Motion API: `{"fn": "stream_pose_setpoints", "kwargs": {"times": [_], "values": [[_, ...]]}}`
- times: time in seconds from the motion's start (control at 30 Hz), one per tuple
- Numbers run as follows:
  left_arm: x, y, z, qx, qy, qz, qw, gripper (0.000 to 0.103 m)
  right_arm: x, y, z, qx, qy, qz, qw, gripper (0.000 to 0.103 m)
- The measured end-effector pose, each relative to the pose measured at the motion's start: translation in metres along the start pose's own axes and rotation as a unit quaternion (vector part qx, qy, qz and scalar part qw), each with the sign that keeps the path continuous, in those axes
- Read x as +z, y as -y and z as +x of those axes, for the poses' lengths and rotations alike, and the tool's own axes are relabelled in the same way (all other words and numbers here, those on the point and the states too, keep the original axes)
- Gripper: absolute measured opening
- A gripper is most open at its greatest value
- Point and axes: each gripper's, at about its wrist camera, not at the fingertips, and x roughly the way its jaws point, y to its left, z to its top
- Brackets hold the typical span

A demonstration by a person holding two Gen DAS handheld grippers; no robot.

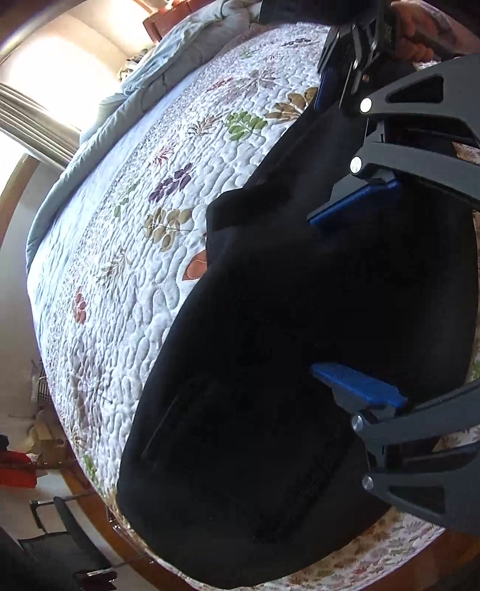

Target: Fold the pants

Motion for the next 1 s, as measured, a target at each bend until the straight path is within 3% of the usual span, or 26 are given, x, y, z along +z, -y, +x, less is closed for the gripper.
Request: {"fn": "stream_pose_setpoints", "kwargs": {"times": [0.07, 0.2, 0.23, 0.3, 0.4, 0.53, 0.63, 0.7, 0.77, 0.9, 1.0], "values": [[0.000, -0.004, 0.001, -0.004, 0.002, -0.007, 1.0000, 0.076, 0.004, 0.003, 0.009, 0.005, -0.007, -0.002, 1.000, 0.057], [0.000, -0.007, 0.000, -0.009, 0.005, -0.014, 0.9998, 0.076, 0.011, 0.002, 0.016, -0.012, -0.018, -0.024, 0.999, 0.008], [0.000, -0.007, 0.000, -0.010, 0.006, -0.017, 0.9998, 0.076, 0.013, 0.005, 0.013, -0.008, -0.013, -0.021, 1.000, 0.005], [-0.001, -0.007, -0.003, -0.007, 0.017, -0.025, 0.9995, 0.076, 0.019, 0.009, 0.002, -0.007, 0.020, -0.013, 1.000, 0.004], [-0.005, -0.004, -0.007, 0.031, 0.055, -0.029, 0.9976, 0.082, 0.030, 0.008, -0.017, -0.012, 0.077, -0.007, 0.997, 0.003], [-0.010, 0.005, 0.007, 0.072, 0.054, 0.013, 0.9958, 0.087, 0.028, 0.017, 0.016, -0.040, 0.024, 0.005, 0.999, 0.006], [-0.011, 0.014, 0.010, 0.094, 0.050, 0.040, 0.9936, 0.088, 0.018, 0.029, 0.016, -0.012, 0.042, 0.042, 0.998, 0.010], [-0.012, 0.020, 0.006, 0.082, 0.048, 0.037, 0.9948, 0.088, 0.007, 0.034, -0.008, -0.006, 0.075, 0.060, 0.995, 0.025], [-0.016, 0.030, 0.002, 0.055, 0.046, 0.041, 0.9966, 0.088, -0.013, 0.042, -0.039, -0.018, 0.109, 0.067, 0.992, 0.026], [-0.035, 0.079, 0.009, 0.014, 0.026, 0.108, 0.9937, 0.088, -0.074, 0.077, -0.101, -0.062, 0.152, 0.116, 0.980, 0.026], [-0.052, 0.115, 0.020, -0.007, 0.011, 0.153, 0.9882, 0.088, -0.128, 0.115, -0.150, -0.127, 0.172, 0.168, 0.962, 0.027]]}}
